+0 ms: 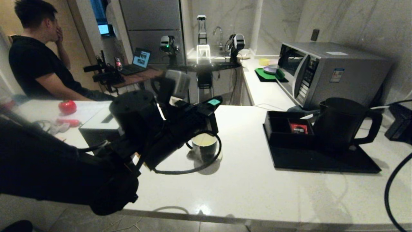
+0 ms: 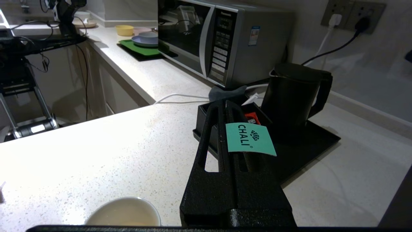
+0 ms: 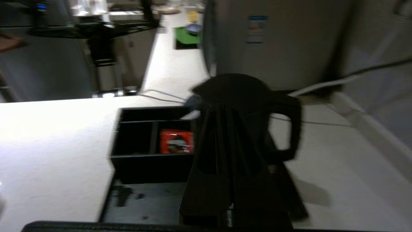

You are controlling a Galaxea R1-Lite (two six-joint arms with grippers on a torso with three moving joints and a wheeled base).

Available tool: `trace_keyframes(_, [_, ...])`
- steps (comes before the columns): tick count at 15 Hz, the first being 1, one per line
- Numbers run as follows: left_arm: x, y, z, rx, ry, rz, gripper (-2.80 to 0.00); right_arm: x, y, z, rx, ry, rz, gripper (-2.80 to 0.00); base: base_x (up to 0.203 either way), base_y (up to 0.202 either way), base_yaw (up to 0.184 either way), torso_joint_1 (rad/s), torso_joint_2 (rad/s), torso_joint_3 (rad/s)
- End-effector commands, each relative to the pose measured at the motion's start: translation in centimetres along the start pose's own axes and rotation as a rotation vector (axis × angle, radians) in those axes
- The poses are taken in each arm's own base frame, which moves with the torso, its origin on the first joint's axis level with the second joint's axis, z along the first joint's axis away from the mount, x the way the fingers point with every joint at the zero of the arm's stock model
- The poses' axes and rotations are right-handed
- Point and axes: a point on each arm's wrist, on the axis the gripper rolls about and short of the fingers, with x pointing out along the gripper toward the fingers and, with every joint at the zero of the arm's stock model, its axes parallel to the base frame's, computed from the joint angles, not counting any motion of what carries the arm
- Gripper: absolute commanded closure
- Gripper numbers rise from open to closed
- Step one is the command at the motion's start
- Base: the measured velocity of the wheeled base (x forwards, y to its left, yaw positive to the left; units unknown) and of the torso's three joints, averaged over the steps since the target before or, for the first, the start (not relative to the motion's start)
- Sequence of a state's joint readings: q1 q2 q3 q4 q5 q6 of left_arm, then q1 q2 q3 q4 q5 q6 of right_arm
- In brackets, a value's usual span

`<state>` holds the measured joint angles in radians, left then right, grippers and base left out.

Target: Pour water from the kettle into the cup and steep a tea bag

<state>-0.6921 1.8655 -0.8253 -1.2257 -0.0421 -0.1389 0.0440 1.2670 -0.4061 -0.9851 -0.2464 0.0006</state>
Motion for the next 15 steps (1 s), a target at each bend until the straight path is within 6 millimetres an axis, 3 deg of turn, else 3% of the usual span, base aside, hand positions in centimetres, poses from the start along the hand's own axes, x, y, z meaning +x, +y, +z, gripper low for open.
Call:
trace_keyframes(1, [0.1,0.0,0.1,0.000,-0.011,-0.002,0.00,-0.6,-1.0,0.0,-0.007,-0.010,-0.048,0.00,0.000,0.000,0.000,0.000,0.00,0.000])
trace_keyframes(9, [0.0,1.2,0.3,0.006,-0.014,0.033,0.00,-4.6,-2.0,-1.8,-0.016,0.019,-0.053,0.00,0.000,0.000,0.000,0.000,0.00,0.000])
trace_keyframes(15, [0.2,1.5,-0.2,0.008,-0.001,0.039,0.00,-8.5,-2.4,-3.2,-0.014,0.042,0.084,0.00,0.000,0.000,0.000,0.000,0.00,0.000])
